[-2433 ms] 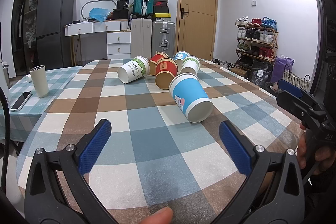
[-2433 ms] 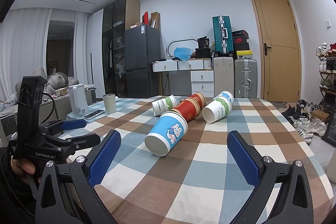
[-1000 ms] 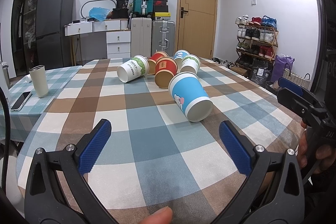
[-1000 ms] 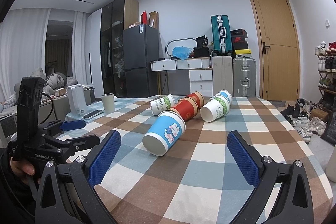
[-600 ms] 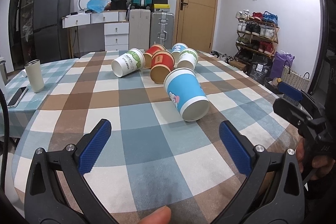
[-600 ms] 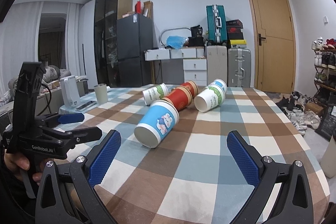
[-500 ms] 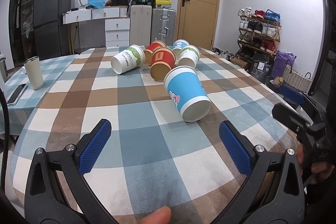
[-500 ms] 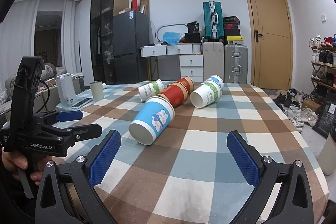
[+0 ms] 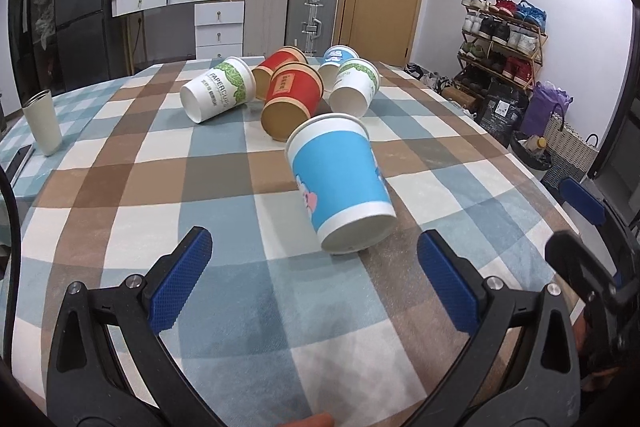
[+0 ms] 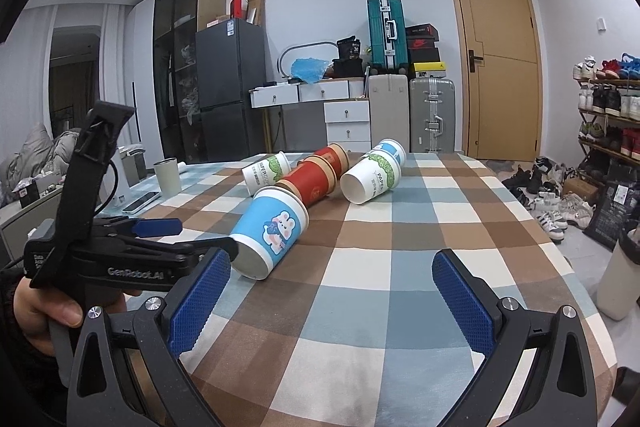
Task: Flip cup upright
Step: 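Move the left tool toward the blue rabbit cup and close on its base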
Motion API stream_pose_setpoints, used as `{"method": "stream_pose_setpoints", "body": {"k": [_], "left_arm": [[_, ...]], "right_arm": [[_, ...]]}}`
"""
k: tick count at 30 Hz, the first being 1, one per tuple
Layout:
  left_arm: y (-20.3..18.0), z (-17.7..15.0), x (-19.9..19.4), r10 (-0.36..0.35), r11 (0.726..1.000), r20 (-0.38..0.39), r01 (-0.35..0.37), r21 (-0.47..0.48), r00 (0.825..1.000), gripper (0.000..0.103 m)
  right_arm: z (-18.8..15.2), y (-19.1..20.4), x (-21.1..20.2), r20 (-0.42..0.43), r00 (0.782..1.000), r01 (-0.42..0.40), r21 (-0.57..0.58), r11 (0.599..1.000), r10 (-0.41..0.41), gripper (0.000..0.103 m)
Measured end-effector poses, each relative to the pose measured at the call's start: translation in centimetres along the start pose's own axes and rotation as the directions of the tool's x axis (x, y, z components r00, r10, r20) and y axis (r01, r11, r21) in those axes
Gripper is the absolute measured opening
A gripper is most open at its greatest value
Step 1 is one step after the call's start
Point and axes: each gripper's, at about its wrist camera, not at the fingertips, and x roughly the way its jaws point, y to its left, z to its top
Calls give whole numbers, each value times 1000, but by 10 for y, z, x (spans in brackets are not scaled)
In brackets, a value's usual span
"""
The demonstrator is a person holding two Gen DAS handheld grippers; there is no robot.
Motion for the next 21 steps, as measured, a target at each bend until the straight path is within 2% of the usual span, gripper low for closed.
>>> {"method": "stream_pose_setpoints", "body": {"k": [7,12,14,18,21], "left_arm": [[-9,15,26,-10,1000,-40,10,-14,999,101],[-16,22,43,-29,999,-76,27,-25,997,96],[-18,24,50,-31,999,-93,29,-28,995,87],[-21,25,63,-53,998,-138,50,-24,989,57],[-20,23,63,-71,997,-135,66,-44,988,53]], "right_arm": [[1,-4,3,1,1000,2,10,1000,-2,103],[1,-6,6,0,1000,1,11,1000,-1,103],[0,-5,5,-1,1000,2,9,1000,-2,103],[0,-5,5,5,1000,0,9,1000,0,103],[-1,-6,6,8,1000,-2,9,1000,2,103]]}}
